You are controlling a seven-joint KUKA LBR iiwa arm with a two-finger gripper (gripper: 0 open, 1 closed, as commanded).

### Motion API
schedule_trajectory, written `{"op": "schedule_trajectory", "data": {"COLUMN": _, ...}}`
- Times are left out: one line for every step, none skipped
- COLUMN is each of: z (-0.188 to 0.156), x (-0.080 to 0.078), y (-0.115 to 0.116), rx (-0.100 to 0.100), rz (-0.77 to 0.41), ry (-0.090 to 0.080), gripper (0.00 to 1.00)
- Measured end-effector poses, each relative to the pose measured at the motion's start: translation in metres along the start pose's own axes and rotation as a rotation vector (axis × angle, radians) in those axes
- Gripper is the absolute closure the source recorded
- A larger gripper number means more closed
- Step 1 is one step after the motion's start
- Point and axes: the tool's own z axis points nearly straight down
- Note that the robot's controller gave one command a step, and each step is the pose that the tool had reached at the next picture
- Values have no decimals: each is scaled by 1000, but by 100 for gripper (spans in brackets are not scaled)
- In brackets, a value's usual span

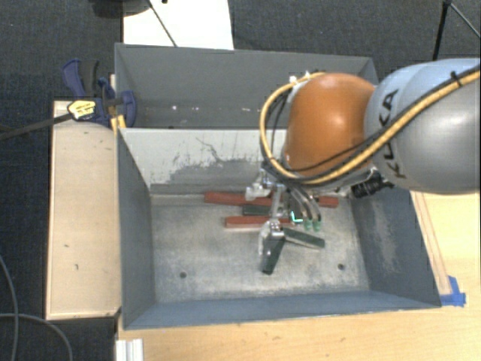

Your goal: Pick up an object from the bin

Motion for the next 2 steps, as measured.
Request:
{"op": "schedule_trajectory", "data": {"z": -4, "x": -2, "y": 0, "rx": -1, "rz": 3, "ry": -8, "gripper": 0}}
{"op": "schedule_trajectory", "data": {"z": 44, "x": -5, "y": -39, "rx": -2, "rz": -27, "ry": -15, "gripper": 0}}
